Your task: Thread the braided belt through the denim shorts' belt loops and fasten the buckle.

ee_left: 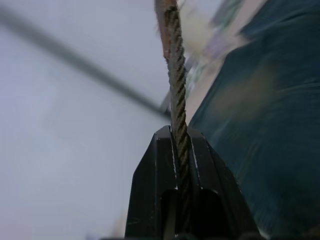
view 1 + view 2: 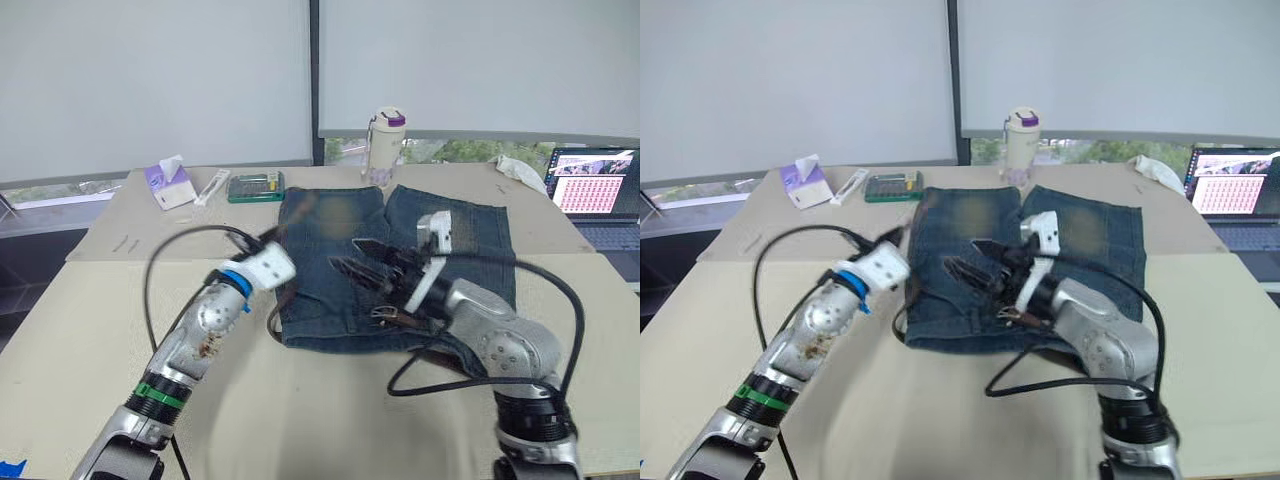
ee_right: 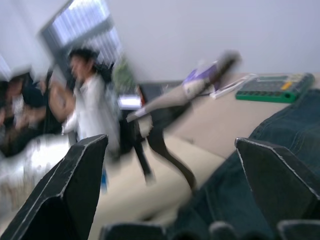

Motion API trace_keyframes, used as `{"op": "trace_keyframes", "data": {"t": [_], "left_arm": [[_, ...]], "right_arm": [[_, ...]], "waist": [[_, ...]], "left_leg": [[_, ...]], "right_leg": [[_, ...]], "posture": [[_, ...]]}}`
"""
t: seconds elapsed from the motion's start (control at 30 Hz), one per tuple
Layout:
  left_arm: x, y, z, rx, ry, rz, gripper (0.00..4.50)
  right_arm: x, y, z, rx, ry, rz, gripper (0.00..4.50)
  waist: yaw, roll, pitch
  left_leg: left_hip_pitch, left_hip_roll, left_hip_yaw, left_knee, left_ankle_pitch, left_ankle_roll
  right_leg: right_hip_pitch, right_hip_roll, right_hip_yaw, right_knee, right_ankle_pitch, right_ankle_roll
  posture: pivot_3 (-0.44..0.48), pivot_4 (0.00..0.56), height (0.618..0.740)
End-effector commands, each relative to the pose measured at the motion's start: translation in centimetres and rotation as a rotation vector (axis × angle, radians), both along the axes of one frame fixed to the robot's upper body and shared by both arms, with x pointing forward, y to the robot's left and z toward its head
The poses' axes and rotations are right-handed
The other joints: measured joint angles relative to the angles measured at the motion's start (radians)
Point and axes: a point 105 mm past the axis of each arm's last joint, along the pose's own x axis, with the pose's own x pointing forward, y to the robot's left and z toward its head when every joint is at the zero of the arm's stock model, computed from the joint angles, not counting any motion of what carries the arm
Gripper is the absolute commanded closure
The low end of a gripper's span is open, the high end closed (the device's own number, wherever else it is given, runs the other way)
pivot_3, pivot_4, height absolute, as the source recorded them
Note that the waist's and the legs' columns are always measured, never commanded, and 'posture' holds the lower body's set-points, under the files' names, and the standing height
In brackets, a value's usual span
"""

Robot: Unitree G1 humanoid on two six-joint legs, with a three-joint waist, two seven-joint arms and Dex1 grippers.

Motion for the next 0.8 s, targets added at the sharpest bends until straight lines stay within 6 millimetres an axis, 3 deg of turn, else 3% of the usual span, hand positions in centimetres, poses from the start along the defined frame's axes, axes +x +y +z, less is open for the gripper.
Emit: {"op": "trace_keyframes", "data": {"t": [0.03,0.17,0.27,0.53,0.6,0.63,0.8], "left_arm": [[-1.1,-2.4,1.2,0.067,-0.125,-0.132,4.48],[-2.1,-3.9,0.8,0.103,-0.164,-0.231,4.48],[-2.1,-3.9,0.7,0.119,-0.170,-0.243,4.50],[-1.6,-3.4,0.7,0.125,-0.150,-0.243,4.50],[-1.5,-3.3,0.5,0.118,-0.126,-0.247,3.73],[-1.5,-3.1,0.7,0.091,-0.111,-0.244,3.44],[-1.8,-1.5,2.3,-0.333,0.156,-0.278,1.80]], "right_arm": [[0.6,-0.5,0.5,0.118,0.144,-0.082,0.00],[1.1,-0.2,0.7,0.241,0.265,-0.121,0.00],[1.5,-0.8,1.0,0.270,0.282,-0.166,0.85],[1.0,-0.5,0.8,0.260,0.305,-0.147,3.63],[1.1,-0.5,0.7,0.259,0.309,-0.155,4.35],[1.1,-0.6,0.7,0.259,0.311,-0.161,4.50],[1.8,-0.9,0.4,0.262,0.306,-0.214,4.50]], "waist": [[0.001,0.000,0.000],[-0.003,0.001,-0.001],[-0.008,0.002,-0.001],[-0.021,0.003,-0.001],[-0.022,0.003,-0.001],[-0.022,0.003,-0.001],[-0.026,0.003,-0.001]], "left_leg": [[0.000,-0.001,0.000,0.000,0.000,0.000],[-0.001,-0.001,0.000,0.000,0.000,0.001],[-0.001,-0.001,0.000,0.000,0.000,0.002],[0.000,-0.001,0.001,0.000,0.000,0.004],[0.000,-0.001,0.001,0.000,0.000,0.004],[0.000,-0.001,0.001,0.000,0.000,0.004],[0.000,-0.001,0.001,0.000,0.000,0.004]], "right_leg": [[0.000,-0.001,0.000,0.000,0.000,0.000],[-0.001,0.000,0.000,0.000,0.000,0.000],[-0.001,0.000,0.000,0.002,0.000,0.000],[-0.001,0.001,-0.001,0.010,-0.001,0.001],[-0.001,0.001,-0.001,0.010,-0.001,0.001],[-0.001,0.001,-0.001,0.010,-0.001,0.001],[-0.001,0.001,-0.001,0.010,-0.001,0.002]], "posture": [[0.000,0.150,0.740],[0.000,0.150,0.740],[0.000,0.150,0.740],[0.000,0.150,0.740],[0.000,0.150,0.740],[0.000,0.150,0.740],[0.000,0.150,0.740]]}}
